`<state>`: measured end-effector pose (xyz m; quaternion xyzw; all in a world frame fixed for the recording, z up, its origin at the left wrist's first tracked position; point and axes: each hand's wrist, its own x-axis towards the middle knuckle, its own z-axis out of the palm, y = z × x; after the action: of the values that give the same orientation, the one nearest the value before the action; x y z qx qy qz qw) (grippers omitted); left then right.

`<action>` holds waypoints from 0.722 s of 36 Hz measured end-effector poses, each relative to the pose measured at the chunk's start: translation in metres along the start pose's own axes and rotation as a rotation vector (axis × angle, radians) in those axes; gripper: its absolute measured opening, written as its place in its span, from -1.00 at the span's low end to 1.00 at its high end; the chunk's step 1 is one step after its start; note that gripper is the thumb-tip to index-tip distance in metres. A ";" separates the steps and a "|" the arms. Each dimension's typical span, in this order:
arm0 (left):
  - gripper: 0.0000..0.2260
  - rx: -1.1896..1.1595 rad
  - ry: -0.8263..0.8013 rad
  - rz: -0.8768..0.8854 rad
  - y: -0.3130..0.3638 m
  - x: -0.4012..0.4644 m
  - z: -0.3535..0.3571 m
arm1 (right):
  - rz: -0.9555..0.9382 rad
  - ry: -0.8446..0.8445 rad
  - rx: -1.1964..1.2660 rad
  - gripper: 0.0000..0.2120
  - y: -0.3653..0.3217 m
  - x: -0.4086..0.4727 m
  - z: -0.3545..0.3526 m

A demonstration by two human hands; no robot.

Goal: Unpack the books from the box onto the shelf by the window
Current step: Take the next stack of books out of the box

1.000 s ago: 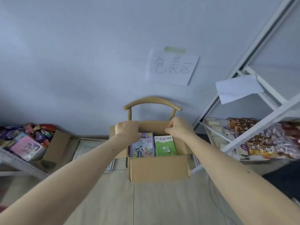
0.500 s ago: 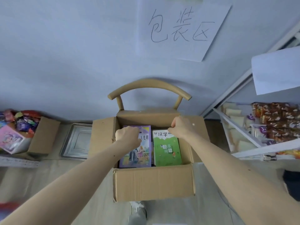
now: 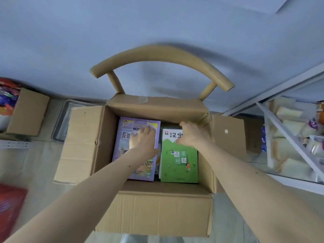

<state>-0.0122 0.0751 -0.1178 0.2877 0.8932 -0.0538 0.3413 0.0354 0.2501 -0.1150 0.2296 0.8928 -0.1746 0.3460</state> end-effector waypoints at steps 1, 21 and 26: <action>-0.22 -0.006 -0.008 -0.002 0.001 0.005 0.007 | -0.017 -0.015 -0.023 -0.27 0.002 0.008 0.005; 0.10 0.084 -0.082 -0.095 0.013 0.034 0.053 | -0.106 -0.117 -0.217 -0.01 0.006 0.069 0.044; 0.11 0.076 -0.074 -0.092 0.013 0.034 0.055 | -0.109 -0.108 -0.221 0.02 0.007 0.071 0.044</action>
<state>0.0060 0.0857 -0.1796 0.2570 0.8896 -0.1137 0.3599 0.0162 0.2560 -0.1960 0.1312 0.8979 -0.1059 0.4067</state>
